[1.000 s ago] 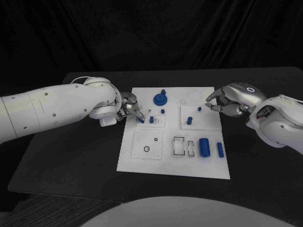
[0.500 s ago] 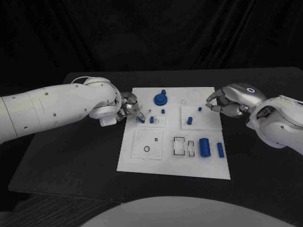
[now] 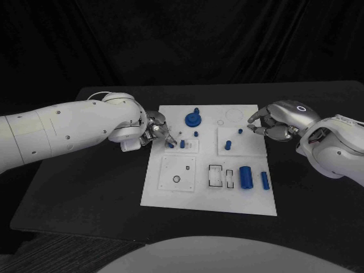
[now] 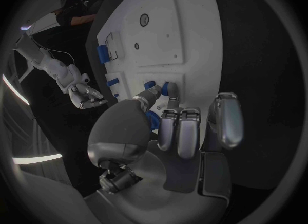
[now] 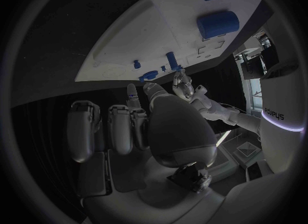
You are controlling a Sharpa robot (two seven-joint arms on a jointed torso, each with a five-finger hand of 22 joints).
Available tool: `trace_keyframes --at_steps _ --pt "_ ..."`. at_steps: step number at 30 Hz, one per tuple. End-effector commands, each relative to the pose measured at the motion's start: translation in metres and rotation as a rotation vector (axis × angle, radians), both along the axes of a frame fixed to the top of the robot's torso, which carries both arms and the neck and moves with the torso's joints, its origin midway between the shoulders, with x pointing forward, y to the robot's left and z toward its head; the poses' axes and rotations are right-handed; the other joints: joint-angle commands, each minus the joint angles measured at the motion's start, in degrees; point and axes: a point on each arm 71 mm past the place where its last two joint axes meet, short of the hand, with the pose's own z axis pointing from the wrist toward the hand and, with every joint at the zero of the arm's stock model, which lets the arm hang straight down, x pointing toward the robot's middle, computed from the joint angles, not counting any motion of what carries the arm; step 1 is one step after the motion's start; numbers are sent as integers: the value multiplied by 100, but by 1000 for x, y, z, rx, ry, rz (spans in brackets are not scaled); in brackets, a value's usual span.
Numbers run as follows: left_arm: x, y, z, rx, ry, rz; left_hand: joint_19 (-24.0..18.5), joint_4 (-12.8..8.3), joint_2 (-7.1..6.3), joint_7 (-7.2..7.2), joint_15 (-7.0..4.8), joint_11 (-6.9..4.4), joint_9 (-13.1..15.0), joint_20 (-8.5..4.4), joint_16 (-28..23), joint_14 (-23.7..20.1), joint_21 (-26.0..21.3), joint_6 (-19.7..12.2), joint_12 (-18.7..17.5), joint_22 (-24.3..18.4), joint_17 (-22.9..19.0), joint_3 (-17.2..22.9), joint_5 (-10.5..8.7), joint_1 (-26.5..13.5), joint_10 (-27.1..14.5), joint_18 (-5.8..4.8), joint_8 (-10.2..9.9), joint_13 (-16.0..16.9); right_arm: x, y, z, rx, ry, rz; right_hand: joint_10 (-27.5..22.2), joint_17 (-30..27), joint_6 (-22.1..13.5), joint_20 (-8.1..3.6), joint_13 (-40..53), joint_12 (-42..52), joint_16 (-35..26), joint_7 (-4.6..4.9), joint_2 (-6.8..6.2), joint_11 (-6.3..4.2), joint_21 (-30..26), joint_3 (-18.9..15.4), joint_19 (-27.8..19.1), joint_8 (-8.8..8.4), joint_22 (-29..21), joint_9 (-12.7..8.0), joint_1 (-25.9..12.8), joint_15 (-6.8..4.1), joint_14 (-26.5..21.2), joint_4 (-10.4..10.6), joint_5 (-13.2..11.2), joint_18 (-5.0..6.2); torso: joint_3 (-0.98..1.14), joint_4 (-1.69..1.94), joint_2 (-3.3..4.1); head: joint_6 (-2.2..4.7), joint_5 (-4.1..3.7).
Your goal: Assemble the parts on the task board
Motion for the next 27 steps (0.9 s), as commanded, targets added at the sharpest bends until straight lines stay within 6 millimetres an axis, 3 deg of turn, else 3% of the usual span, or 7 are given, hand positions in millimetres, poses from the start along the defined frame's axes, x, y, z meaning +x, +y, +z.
trace_keyframes --at_steps 1,12,15,17,19,27 --pt "-2 -1 -4 7 29 -17 9 69 -33 40 -28 -29 -27 15 15 616 -12 17 -19 1015 1510 -130 -92 -92 564 63 -38 1482 0 -1 -1 -4 4 -14 590 448 54 3 1509 20 -30 2 -6 33 -19 27 277 -37 1276 -7 70 19 417 1 29 40 2 -2 2 -1 3" --pt "-1 2 -5 26 37 -5 1 503 -56 68 -9 -4 -45 28 15 616 -59 89 -30 1006 1510 -764 -461 -468 554 70 -54 1474 0 -1 -2 -5 7 -13 590 448 54 3 1509 20 -30 2 -6 33 -19 27 277 -37 1276 -7 70 19 417 1 29 40 2 -1 2 -1 5" --pt "-1 2 -5 29 38 -1 -7 581 -42 66 -7 -3 -13 31 15 616 -78 98 -32 1001 1510 -881 -479 -537 552 74 -28 1472 0 -1 -3 -5 8 -13 590 448 54 3 1509 20 -30 2 -6 33 -19 27 277 -37 1276 -7 70 19 417 1 29 40 3 -1 1 -1 10" --pt "-1 3 -5 30 38 0 -11 606 -22 55 -9 -8 100 32 15 616 -90 96 -39 998 1510 -968 -478 -535 546 77 60 1468 0 -1 -3 -6 8 -13 590 448 54 3 1509 20 -30 2 -6 33 -19 27 277 -37 1276 -7 70 19 417 1 29 40 2 2 2 -1 8" --pt "0 4 -5 29 37 3 -4 628 35 24 -28 -30 461 20 15 616 -90 27 -33 1000 1510 -1120 -474 -486 551 76 351 1472 0 -1 -3 -6 9 -14 590 448 54 3 1509 20 -30 2 -6 33 -19 27 277 -37 1276 -7 70 19 417 1 29 40 1 2 2 -1 9" --pt "1 6 -4 9 14 15 9 819 22 23 -33 -35 776 11 15 616 -82 -90 -27 1005 1510 -1432 -516 -614 556 73 574 1476 0 -2 -3 -7 10 -16 590 448 54 3 1509 20 -30 2 -6 33 -19 27 277 -37 1276 -7 70 19 417 1 29 40 0 1 3 -1 15"
